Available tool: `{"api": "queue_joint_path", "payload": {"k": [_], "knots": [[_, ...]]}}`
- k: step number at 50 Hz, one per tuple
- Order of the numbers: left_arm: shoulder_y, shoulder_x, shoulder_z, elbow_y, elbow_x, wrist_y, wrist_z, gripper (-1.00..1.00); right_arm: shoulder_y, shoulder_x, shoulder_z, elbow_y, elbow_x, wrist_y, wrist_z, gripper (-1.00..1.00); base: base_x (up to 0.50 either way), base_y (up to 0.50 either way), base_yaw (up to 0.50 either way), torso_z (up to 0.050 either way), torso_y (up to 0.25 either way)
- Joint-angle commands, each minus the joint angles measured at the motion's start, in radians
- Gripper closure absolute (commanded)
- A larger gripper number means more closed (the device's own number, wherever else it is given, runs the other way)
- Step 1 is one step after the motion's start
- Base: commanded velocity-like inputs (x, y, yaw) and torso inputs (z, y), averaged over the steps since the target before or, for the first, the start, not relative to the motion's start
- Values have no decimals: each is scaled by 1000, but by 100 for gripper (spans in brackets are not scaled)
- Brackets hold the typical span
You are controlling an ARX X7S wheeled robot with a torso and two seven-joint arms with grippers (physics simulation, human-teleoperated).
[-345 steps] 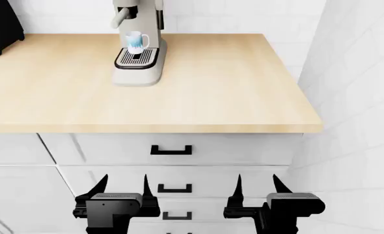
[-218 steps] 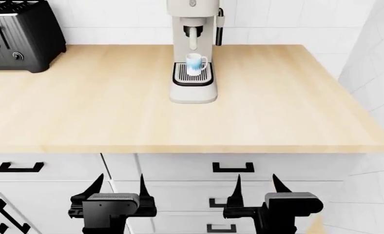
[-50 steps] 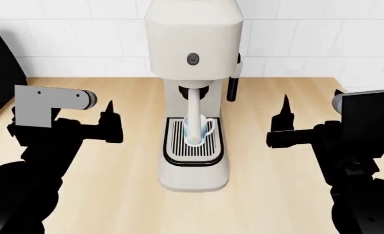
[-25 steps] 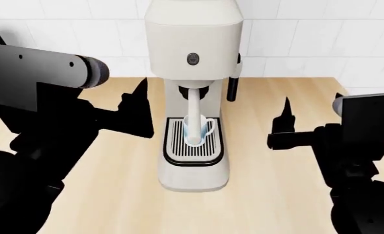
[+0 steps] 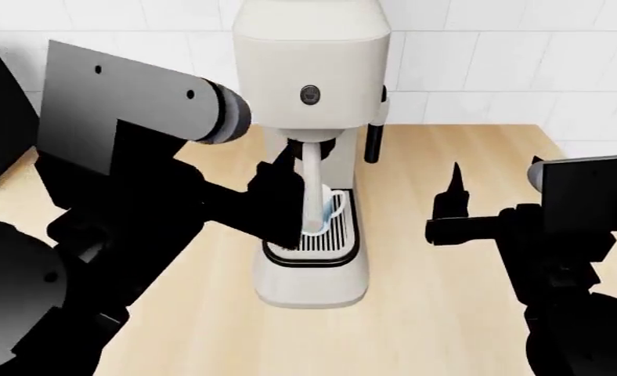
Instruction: Press the button on the coffee machine to serve coffee.
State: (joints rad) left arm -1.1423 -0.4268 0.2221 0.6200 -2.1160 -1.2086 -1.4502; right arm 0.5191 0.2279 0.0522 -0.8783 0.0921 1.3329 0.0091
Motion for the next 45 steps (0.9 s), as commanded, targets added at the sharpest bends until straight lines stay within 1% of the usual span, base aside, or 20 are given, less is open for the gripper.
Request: {"api": "queue_joint_path", "payload": {"k": [1,6,10,13,16,17,20,26,30,31,35,36,37,41,45], "knots": [[-43,77,101,-23,-46,97,-44,-100,-17,-8,14,0,-4,-9,-1,-100,0,0,0,0,0],[-48,79,114,-3,-43,112,-48,-100,-23,-9,19,4,-1,-15,-2,-100,0,0,0,0,0],[-87,78,128,16,-60,142,-74,-100,-22,-8,19,6,0,-18,0,-100,0,0,0,0,0],[-105,93,153,25,-50,165,-90,-100,-31,-11,19,11,1,-29,2,-100,0,0,0,0,0],[-132,90,178,27,-53,193,-101,-100,-35,-11,19,17,2,-36,3,-100,0,0,0,0,0],[-152,76,181,26,-64,205,-105,-100,-35,-12,18,18,2,-36,3,-100,0,0,0,0,0],[-178,68,226,33,-15,214,-108,-100,-36,-13,19,18,4,-37,5,-100,0,0,0,0,0],[-180,104,291,34,35,257,-102,-100,-49,-18,22,21,7,-51,7,-100,0,0,0,0,0],[-177,102,329,28,74,251,-92,-100,-52,-19,22,25,10,-54,7,-100,0,0,0,0,0],[-174,101,328,24,83,257,-89,100,-55,-19,24,23,11,-53,6,-100,0,0,0,0,0],[-187,90,353,35,104,273,-111,100,-61,-20,31,23,14,-58,6,-100,0,0,0,0,0],[-229,34,439,48,124,363,-120,100,-60,-20,29,20,14,-56,7,-100,0,0,0,0,0],[-243,21,468,57,127,413,-119,100,-60,-21,29,19,15,-56,8,-100,0,0,0,0,0],[-276,12,512,70,113,499,-116,100,-65,-22,33,21,17,-62,9,-100,0,0,0,0,0],[-293,13,557,78,154,551,-113,100,-73,-23,35,27,18,-73,10,-100,0,0,0,0,0]]}}
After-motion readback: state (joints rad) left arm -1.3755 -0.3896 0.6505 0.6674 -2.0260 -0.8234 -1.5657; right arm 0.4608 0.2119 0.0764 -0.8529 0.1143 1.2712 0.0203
